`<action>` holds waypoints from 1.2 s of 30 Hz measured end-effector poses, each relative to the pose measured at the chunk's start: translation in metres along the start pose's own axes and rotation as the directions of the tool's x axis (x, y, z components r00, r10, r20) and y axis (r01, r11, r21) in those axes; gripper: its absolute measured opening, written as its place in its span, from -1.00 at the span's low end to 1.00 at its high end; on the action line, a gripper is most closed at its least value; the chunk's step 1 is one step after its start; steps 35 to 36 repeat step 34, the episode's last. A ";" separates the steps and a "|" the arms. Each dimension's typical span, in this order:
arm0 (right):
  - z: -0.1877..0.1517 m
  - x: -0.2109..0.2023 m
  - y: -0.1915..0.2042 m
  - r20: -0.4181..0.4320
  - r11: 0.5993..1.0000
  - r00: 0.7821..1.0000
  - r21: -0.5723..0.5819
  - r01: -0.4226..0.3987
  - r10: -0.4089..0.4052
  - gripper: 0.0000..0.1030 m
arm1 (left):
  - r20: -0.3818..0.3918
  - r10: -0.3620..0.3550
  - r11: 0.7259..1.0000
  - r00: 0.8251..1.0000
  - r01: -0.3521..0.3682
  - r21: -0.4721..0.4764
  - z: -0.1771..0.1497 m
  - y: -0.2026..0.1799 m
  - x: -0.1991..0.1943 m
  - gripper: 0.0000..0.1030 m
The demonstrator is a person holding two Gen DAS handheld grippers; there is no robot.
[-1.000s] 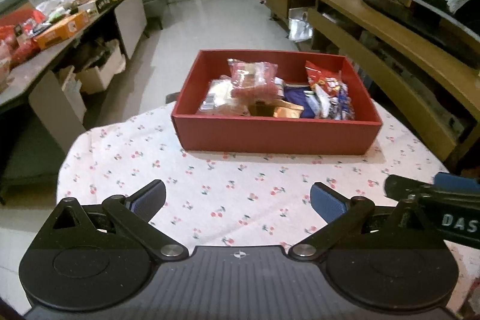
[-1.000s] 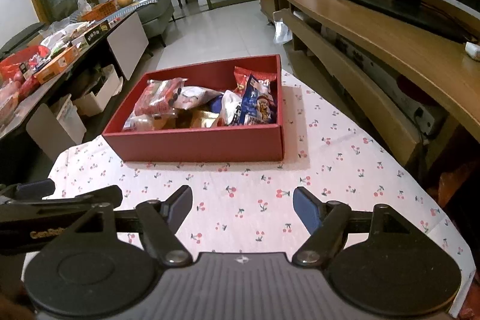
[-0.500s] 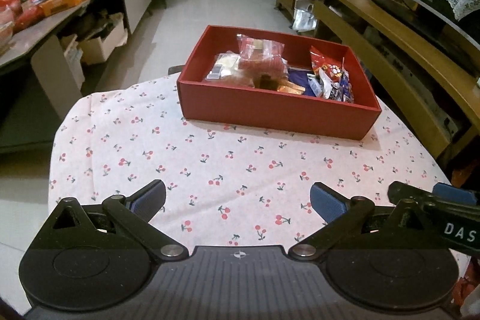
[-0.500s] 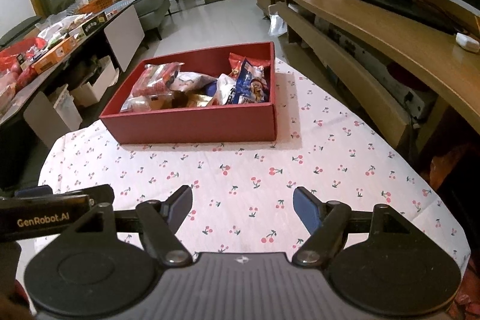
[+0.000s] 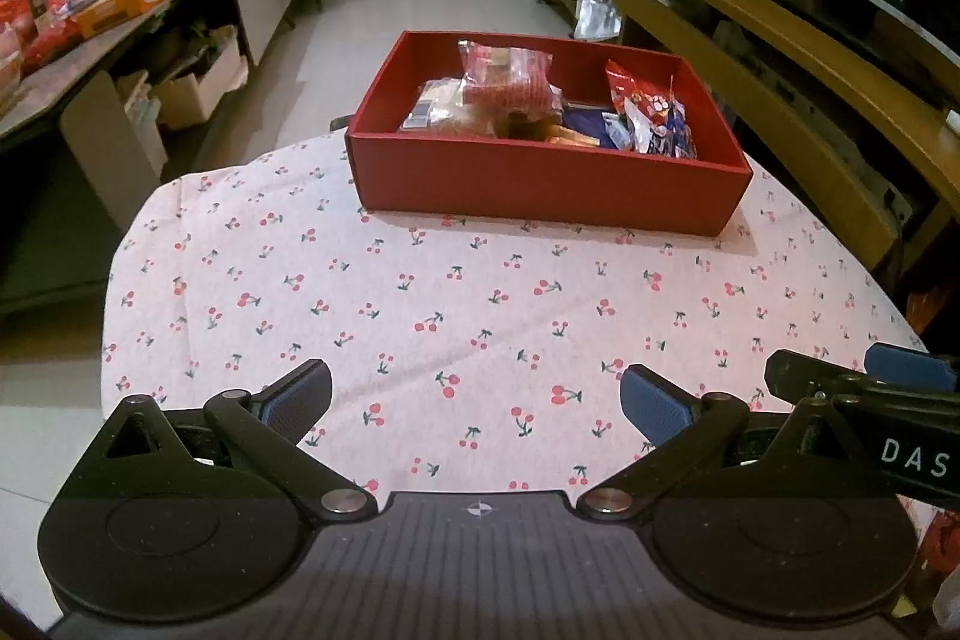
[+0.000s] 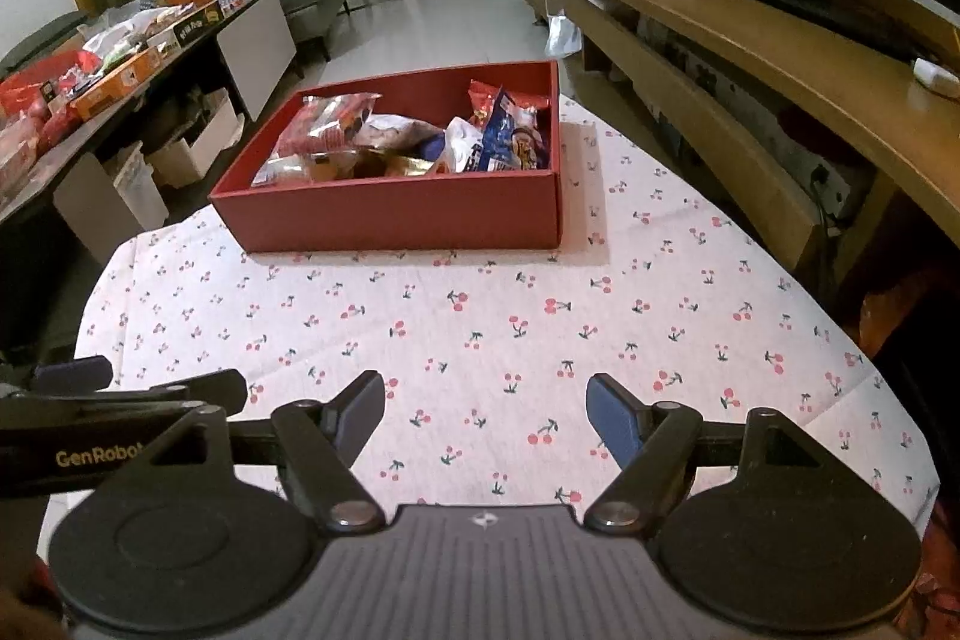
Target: Organize snacks
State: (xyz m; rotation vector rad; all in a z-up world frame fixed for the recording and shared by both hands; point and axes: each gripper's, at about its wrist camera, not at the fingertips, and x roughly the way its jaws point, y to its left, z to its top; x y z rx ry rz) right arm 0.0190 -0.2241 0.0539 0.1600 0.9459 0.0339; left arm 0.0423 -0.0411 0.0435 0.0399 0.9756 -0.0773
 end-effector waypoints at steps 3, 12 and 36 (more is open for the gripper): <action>-0.003 -0.002 0.000 -0.003 1.000 1.000 0.000 -0.001 0.001 0.53 | -0.005 0.002 1.000 1.000 -0.001 0.004 -0.002 0.000 0.000 1.00; -0.013 -0.004 0.004 -0.019 1.000 1.000 -0.019 0.009 -0.009 0.53 | -0.008 0.027 0.999 1.000 -0.027 0.034 -0.012 -0.002 -0.004 1.00; -0.021 -0.010 0.006 -0.017 1.000 1.000 -0.014 -0.002 0.002 0.55 | 0.010 0.034 0.999 0.999 -0.034 0.033 -0.020 0.001 -0.013 1.00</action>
